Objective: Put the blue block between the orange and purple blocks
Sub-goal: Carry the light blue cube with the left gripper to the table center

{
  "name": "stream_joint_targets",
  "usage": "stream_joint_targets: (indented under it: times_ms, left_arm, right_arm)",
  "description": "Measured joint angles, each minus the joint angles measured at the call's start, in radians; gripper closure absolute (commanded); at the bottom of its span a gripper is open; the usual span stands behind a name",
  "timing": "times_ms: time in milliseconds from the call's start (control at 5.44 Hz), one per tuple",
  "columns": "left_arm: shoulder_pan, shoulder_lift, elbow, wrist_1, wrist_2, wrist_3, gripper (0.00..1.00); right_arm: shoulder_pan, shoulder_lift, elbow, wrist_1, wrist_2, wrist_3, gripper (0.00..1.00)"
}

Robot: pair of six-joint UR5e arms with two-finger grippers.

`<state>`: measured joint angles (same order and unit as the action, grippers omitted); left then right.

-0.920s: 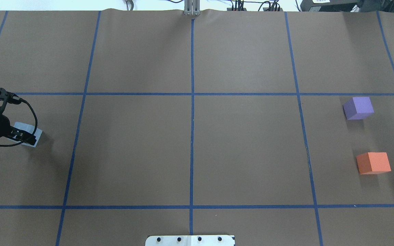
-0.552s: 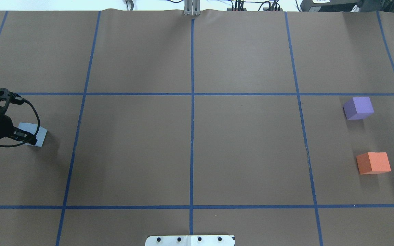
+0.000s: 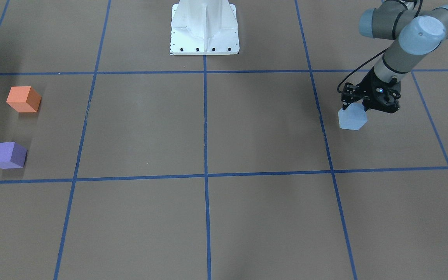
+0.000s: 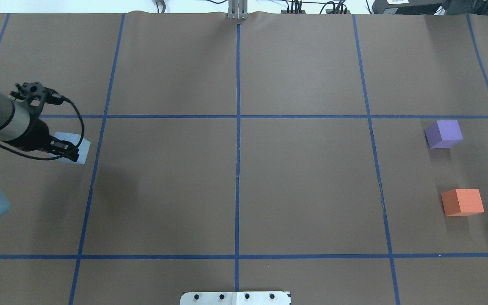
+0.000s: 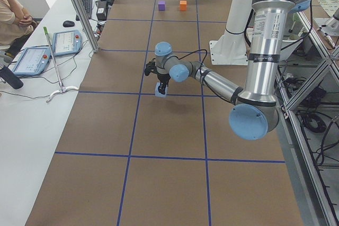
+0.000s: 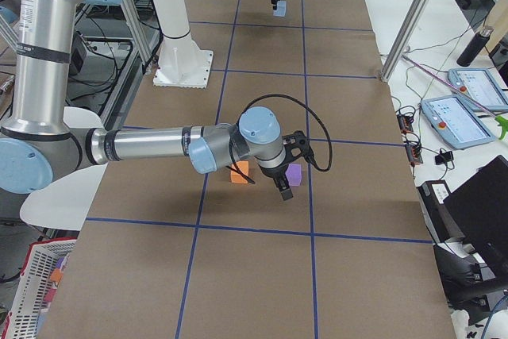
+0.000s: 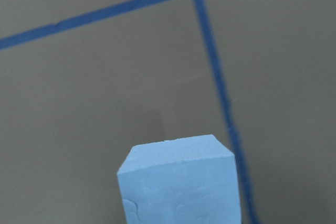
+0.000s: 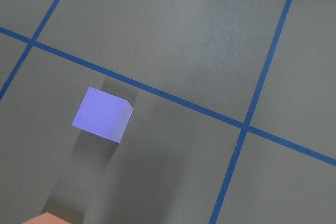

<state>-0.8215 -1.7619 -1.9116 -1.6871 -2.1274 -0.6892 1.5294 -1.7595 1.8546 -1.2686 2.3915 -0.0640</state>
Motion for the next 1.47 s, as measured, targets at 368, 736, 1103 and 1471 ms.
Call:
stream_joint_targets:
  times_ms: [368,736,1103,1471]
  left_arm:
    - [0.139,-0.298,0.076,0.167,0.007,-0.182,0.97]
    - [0.293,-0.552,0.266,0.179,0.052,-0.347,0.8]
    - [0.348,-0.661,0.402,0.128,0.095,-0.397,0.09]
    - [0.35,-0.678,0.438,0.103,0.129,-0.407,0.0]
  right_arm:
    - [0.0,0.0,0.0,0.0,0.0,0.001,0.0]
    - [0.0,0.0,0.0,-0.001,0.0,0.003,0.0]
    - [0.0,0.0,0.0,-0.002,0.001,0.003,0.0]
    - [0.0,0.0,0.0,-0.002,0.002,0.005,0.0]
